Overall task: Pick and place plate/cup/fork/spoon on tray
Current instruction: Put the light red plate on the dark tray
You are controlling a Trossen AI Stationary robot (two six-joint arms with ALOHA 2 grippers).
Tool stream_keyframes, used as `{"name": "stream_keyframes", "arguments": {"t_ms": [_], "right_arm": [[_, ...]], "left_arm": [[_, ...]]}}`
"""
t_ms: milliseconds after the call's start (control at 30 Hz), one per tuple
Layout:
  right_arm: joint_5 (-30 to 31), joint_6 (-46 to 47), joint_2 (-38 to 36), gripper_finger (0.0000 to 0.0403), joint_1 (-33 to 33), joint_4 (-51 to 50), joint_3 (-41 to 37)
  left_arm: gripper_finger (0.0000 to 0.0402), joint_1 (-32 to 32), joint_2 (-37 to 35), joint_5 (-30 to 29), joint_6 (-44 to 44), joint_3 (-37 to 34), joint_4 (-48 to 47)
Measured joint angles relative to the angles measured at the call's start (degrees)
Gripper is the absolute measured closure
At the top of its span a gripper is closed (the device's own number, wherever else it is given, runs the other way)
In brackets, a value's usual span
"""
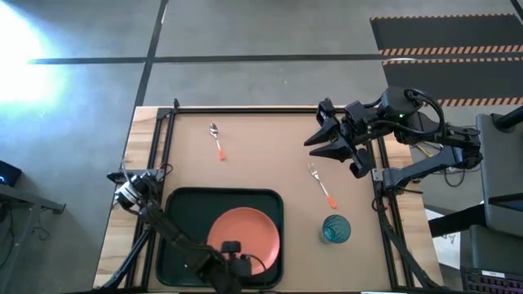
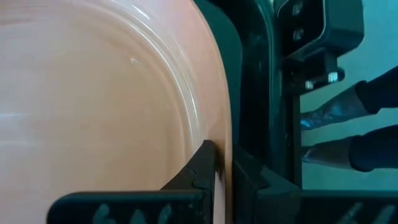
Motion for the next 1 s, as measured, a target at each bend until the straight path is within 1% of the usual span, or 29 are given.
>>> {"name": "stream_keyframes", "arguments": {"t_ms": [100,200,467,633,767,867,1000], "right_arm": [[-0.1,0.0,0.0,0.0296,0.0,0.0,0.0],[-0.3,0.0,0.0,0.0296,0.0,0.0,0.0],[-2.0,0.0,-0.1,0.0296,0.0,-0.1,0.0],[-2.9,-0.1,-0.1,0.0296,0.0,-0.2,0.0],[-3.1,-0.1,-0.1,0.0296,0.0,-0.3,0.0],[-3.1,-0.1,-0.1,0.0296,0.0,-0.6,0.0],[-3.4,-0.2,-0.3,0.0296,0.0,-2.4,0.0]], "left_arm": [[0.0401,0.2,0.0,0.9,0.1,-1.3,4.8],[0.0390,0.2,0.0,3.2,-1.1,-1.4,5.9],[0.0315,0.2,-0.1,7.6,-3.5,-1.4,4.8],[0.0280,0.2,-0.4,10.0,-3.4,-1.5,4.2],[0.0263,0.4,-1.2,10.4,-3.0,-1.1,1.1],[0.0255,1.2,-3.5,10.3,-2.9,-1.3,-2.2],[0.0254,3.3,-7.7,8.8,-3.1,-1.5,-11.9]]}}
